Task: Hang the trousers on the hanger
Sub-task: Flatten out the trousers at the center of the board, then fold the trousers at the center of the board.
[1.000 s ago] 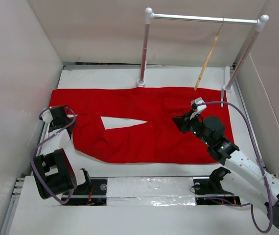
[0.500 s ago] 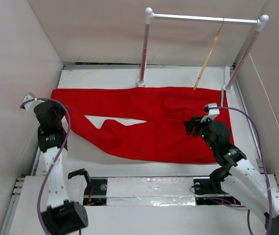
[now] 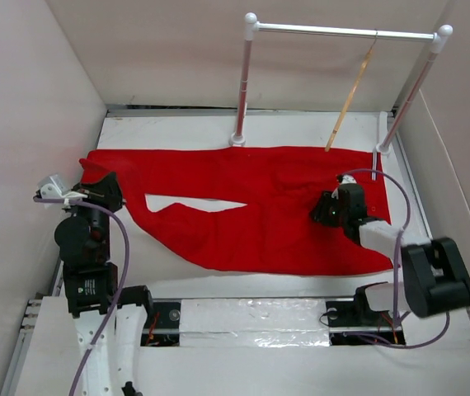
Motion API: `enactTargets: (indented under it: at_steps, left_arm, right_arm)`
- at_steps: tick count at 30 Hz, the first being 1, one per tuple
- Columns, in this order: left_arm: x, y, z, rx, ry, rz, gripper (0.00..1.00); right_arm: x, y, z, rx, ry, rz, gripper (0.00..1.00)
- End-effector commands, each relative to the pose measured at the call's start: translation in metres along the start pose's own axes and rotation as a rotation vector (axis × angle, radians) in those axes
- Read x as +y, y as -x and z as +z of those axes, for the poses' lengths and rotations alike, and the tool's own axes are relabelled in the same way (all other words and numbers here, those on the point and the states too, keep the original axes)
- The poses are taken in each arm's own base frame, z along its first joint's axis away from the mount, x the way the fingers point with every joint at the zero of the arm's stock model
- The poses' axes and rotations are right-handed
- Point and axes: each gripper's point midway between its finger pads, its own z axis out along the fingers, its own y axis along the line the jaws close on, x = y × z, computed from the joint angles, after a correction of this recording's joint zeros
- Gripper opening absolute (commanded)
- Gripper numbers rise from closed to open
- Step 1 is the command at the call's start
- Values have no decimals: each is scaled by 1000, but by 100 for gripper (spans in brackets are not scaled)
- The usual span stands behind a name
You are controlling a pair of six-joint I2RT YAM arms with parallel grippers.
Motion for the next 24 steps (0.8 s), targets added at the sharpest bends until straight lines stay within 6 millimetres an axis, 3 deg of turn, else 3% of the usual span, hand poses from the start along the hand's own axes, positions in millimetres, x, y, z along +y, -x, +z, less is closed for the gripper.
enactTargets:
  at_steps: [1, 2, 4, 7, 9, 13, 16, 19, 20, 21, 24]
  left_arm:
    - [-9, -24, 0, 86, -84, 80, 0]
    - [-11, -27, -1, 98, -99, 90, 0]
    - [-18, -35, -6, 127, -143, 123, 0]
    - [-31, -44, -14, 162, -218, 148, 0]
    - [-36, -47, -18, 177, -244, 163, 0]
    - [-47, -51, -26, 196, -304, 184, 0]
    - [-54, -51, -33, 202, -340, 189, 0]
    - [-55, -51, -38, 200, -350, 192, 0]
    - [-57, -49, -40, 197, -360, 191, 0]
    - [-58, -50, -42, 198, -365, 190, 0]
    - [-60, -49, -46, 199, -378, 186, 0]
  right_arm:
    - [41, 42, 22, -75, 158, 60, 44]
    - [47, 57, 29, -97, 172, 65, 44]
    - [46, 57, 49, -77, 162, 95, 44]
    - [59, 79, 68, -125, 212, 95, 42]
    - [68, 98, 69, -191, 273, 58, 44]
    - [82, 126, 53, -267, 350, -55, 57]
    - [65, 115, 44, -189, 298, -139, 64]
    - [45, 112, 8, -232, 217, -102, 66]
    - [20, 99, -6, -243, 113, -34, 63]
    - [11, 91, -11, -247, 72, 0, 55]
    - [-16, 62, -17, -224, -27, 82, 44]
